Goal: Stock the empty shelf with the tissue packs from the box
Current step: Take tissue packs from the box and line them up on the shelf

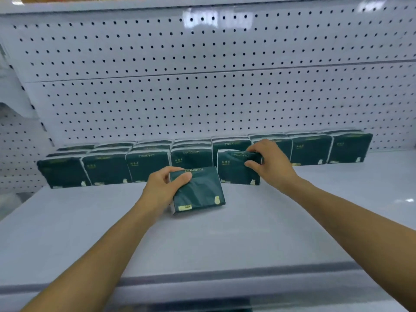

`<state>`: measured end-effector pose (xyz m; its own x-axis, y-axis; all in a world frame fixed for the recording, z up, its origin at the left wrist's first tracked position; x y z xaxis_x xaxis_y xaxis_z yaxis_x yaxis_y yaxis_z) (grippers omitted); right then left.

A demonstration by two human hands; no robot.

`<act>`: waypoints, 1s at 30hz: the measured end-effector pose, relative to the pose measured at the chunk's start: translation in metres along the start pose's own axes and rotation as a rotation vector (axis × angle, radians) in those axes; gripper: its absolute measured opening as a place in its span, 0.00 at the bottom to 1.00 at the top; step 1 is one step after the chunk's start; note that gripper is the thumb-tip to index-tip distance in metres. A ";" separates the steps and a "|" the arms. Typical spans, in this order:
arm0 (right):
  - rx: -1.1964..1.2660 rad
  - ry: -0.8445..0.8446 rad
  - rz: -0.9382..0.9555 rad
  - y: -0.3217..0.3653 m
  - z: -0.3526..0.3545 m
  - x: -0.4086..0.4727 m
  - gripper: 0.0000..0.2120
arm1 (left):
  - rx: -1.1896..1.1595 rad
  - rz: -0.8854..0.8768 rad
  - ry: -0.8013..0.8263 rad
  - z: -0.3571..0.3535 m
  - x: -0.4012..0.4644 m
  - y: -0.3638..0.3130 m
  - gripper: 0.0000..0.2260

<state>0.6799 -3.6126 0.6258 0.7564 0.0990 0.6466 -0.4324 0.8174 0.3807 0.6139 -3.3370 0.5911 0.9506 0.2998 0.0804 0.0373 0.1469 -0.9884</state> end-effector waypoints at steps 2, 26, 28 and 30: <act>-0.017 -0.027 0.022 0.001 -0.003 0.006 0.15 | -0.012 0.002 0.010 -0.001 0.005 0.000 0.10; 0.468 0.394 0.054 0.032 0.018 -0.033 0.26 | 0.107 -0.364 0.181 -0.087 -0.023 -0.042 0.08; 0.412 0.351 0.014 0.006 0.029 -0.035 0.24 | 0.201 -0.482 0.162 -0.100 -0.025 -0.046 0.09; 0.332 0.305 -0.019 -0.024 0.042 -0.036 0.23 | 0.419 -0.683 0.051 -0.105 -0.021 -0.056 0.15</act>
<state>0.6425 -3.6594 0.6214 0.8545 0.2890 0.4317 -0.5131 0.5993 0.6145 0.6242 -3.4509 0.6307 0.7727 -0.0262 0.6342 0.5069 0.6269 -0.5917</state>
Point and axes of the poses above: each hand's wrist, its own x-axis towards the middle knuckle, its own z-axis out of the back of the hand, y = z × x, the point moved 7 cm from there along x, towards the middle knuckle, and after that the axes turned 9 degrees about -y, right-handed, at the moved point
